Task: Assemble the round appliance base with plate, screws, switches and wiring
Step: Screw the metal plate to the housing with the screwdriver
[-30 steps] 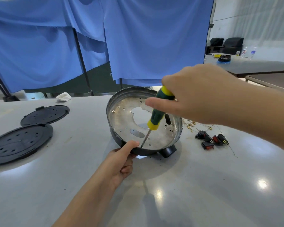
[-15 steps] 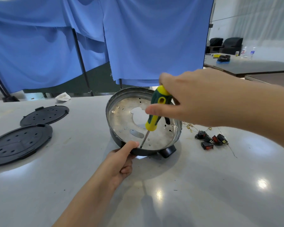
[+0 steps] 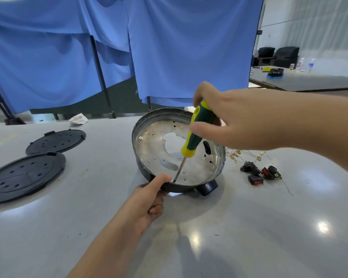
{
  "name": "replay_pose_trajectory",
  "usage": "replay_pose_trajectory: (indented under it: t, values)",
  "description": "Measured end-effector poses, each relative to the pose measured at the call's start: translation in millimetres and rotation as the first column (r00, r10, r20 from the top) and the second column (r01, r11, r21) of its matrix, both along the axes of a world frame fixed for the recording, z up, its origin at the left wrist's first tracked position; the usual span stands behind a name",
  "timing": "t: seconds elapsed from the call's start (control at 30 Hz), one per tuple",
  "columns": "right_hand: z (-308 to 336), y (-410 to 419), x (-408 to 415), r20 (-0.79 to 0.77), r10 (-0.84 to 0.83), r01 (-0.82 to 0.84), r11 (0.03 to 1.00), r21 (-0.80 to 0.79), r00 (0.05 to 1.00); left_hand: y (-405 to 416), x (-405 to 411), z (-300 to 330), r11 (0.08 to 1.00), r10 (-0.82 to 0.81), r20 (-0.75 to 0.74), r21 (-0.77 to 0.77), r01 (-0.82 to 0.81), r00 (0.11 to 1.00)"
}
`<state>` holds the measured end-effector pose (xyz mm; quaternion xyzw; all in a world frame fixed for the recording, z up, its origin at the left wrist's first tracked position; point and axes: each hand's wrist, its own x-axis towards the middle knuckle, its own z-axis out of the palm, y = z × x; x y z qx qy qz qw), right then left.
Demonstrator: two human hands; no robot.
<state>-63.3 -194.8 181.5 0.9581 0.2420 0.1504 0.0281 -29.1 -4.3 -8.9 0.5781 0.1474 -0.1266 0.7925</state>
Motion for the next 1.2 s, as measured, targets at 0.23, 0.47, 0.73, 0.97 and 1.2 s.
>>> replay_pose_trajectory:
  t: [0.23,0.47,0.73,0.97,1.2]
  values:
    - [-1,4,0,0.166,0.024,-0.006,0.994,-0.109,0.986,-1,-1,0,1.0,0.004,0.003,0.017,-0.004,1.0]
    - [-7,-11,7,-0.002,-0.029,0.029,1.0,0.006,1.0,0,0,-2,1.0,-0.009,0.013,0.013,0.009,1.0]
    - [-12,3,2,0.26,0.006,0.002,1.0,-0.032,0.966,0,-1,-1,1.0,0.001,0.01,0.03,-0.002,1.0]
    - [-15,0,6,0.014,0.101,-0.101,0.971,0.217,0.995,-2,0,-1,0.999,0.014,0.016,0.037,-0.015,1.0]
    - [-16,5,15,0.126,0.238,-0.25,0.965,0.084,0.963,-1,0,-1,0.999,0.018,0.013,0.035,-0.018,1.0]
